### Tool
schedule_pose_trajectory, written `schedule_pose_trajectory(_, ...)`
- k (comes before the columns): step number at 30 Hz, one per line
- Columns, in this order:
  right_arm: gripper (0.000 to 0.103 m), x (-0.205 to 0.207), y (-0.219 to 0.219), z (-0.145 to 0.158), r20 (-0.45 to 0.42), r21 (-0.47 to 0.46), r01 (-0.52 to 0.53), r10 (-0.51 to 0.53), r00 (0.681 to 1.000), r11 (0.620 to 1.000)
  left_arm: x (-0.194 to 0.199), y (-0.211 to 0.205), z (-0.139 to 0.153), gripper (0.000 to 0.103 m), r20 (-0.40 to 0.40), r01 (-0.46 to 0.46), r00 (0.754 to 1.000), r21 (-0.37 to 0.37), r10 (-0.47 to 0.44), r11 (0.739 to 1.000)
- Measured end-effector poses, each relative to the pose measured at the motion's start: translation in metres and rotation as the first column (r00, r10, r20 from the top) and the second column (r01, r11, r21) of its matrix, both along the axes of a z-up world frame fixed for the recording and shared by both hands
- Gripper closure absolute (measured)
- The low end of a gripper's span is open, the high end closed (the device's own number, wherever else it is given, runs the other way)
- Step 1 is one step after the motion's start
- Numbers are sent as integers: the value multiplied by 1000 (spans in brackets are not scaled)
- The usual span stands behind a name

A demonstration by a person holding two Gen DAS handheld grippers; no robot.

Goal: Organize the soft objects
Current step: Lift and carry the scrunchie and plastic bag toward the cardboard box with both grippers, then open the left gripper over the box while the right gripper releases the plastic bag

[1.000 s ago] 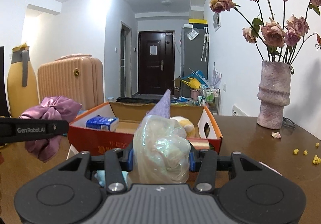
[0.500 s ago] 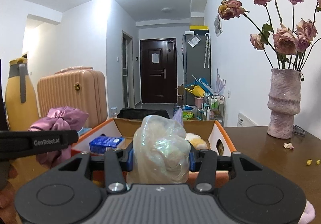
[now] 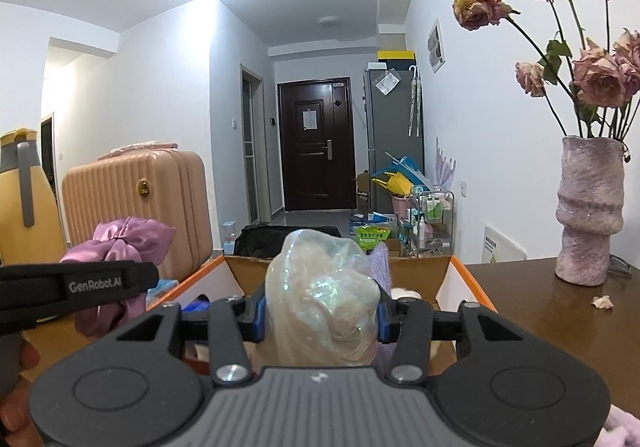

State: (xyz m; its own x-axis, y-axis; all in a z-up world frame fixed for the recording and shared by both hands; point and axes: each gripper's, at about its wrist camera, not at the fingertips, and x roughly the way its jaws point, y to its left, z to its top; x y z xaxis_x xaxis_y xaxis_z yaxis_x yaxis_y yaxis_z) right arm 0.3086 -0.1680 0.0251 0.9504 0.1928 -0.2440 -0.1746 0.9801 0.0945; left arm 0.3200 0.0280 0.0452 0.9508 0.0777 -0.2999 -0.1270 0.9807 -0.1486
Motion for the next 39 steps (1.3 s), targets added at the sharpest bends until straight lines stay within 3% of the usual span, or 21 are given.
schedule_pose_trajectory(22,56,68,14,-1,-16,-7,9,-9,1000,1000,58,2,-4,68,0,-2,1000,14,2,1000)
schedule_pose_trajectory(39,57,103,28,-13,-68,-78,25,-31,997,997,104,-1,-19,68,-37,10,999,45,-9,999)
